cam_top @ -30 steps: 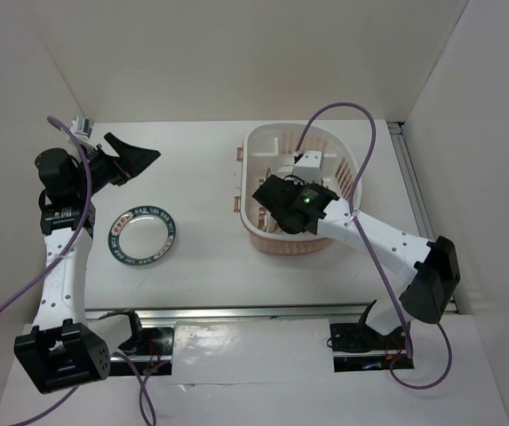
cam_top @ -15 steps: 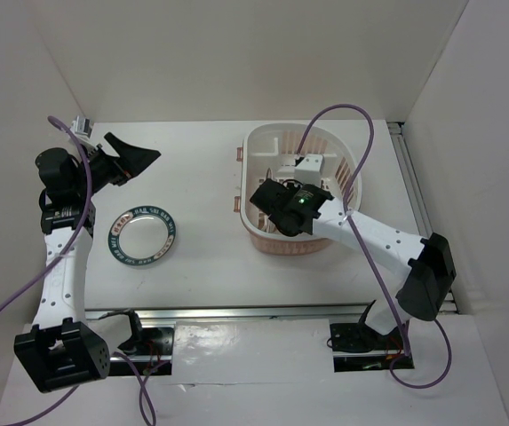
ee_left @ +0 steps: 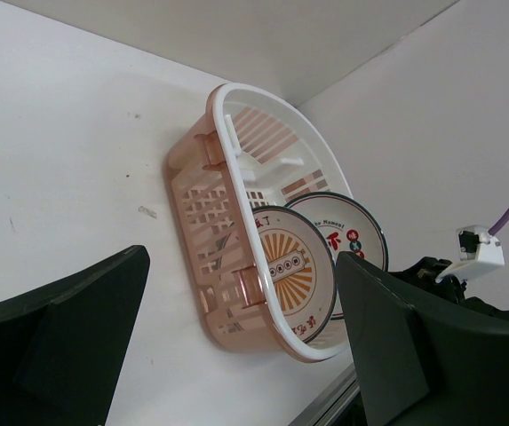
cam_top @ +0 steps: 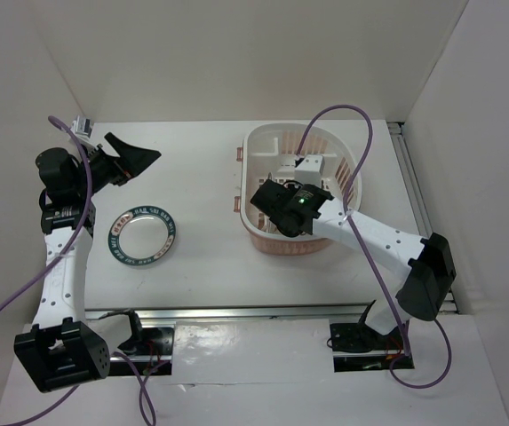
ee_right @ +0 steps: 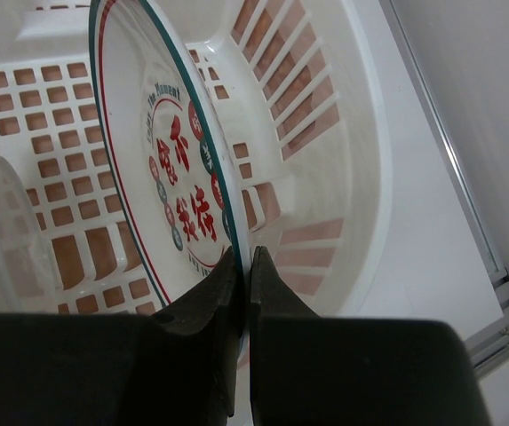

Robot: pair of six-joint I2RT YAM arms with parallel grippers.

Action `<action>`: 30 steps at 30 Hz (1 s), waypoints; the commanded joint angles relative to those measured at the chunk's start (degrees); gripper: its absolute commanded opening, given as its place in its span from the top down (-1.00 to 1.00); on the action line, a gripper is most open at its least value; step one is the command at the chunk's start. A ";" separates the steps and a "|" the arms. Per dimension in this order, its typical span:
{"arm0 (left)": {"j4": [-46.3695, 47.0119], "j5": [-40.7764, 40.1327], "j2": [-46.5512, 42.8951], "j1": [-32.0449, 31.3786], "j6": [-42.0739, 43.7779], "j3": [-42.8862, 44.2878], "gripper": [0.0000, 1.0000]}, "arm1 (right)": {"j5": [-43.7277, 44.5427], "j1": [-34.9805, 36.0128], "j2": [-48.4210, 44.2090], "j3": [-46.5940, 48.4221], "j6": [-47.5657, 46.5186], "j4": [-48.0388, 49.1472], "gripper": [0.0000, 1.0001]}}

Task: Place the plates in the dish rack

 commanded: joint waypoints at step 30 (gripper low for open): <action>1.53 1.23 -0.17 -0.08 0.78 2.71 -1.00 | 0.23 0.96 0.34 -1.14 1.40 1.43 0.59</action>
